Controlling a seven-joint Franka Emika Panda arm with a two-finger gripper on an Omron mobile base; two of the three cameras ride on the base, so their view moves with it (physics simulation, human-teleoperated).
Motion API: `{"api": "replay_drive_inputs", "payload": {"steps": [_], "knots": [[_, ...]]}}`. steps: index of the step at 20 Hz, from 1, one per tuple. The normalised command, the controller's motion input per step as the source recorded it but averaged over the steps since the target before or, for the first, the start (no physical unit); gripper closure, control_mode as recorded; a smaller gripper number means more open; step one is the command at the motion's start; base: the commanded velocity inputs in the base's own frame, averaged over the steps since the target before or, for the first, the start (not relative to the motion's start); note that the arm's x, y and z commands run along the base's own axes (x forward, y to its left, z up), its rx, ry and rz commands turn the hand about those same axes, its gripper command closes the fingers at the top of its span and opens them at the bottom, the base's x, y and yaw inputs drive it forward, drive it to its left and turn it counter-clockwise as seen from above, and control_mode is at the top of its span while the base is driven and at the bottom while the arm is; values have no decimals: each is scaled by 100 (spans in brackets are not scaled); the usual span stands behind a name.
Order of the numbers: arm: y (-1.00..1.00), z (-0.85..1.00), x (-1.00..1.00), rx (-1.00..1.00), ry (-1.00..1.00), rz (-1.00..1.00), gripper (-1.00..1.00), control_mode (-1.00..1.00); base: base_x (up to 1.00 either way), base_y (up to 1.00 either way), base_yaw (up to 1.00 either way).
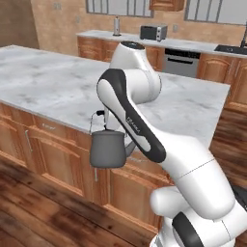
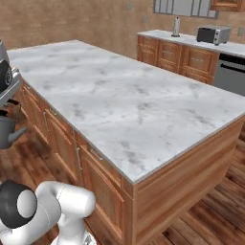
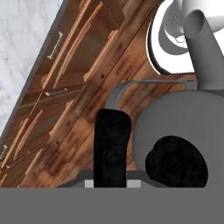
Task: The kettle is done boiling. Turn off the stove, then wait for 300 timesteps before moving the kettle to the dining table.
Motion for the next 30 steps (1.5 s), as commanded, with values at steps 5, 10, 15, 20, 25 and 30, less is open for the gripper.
{"api": "replay_drive_inputs", "payload": {"steps": [5, 10, 15, 20, 25, 30], "knots": [[0, 0, 0, 0, 0, 0, 100, 100, 12, 100, -31], [0, 0, 0, 0, 0, 0, 100, 100, 20, 100, -29], [0, 0, 0, 0, 0, 0, 100, 100, 37, 97, -34], [0, 0, 0, 0, 0, 0, 100, 100, 80, 94, -29], [0, 0, 0, 0, 0, 0, 100, 100, 60, 95, -19], [0, 0, 0, 0, 0, 0, 100, 100, 27, 100, -19]]}}
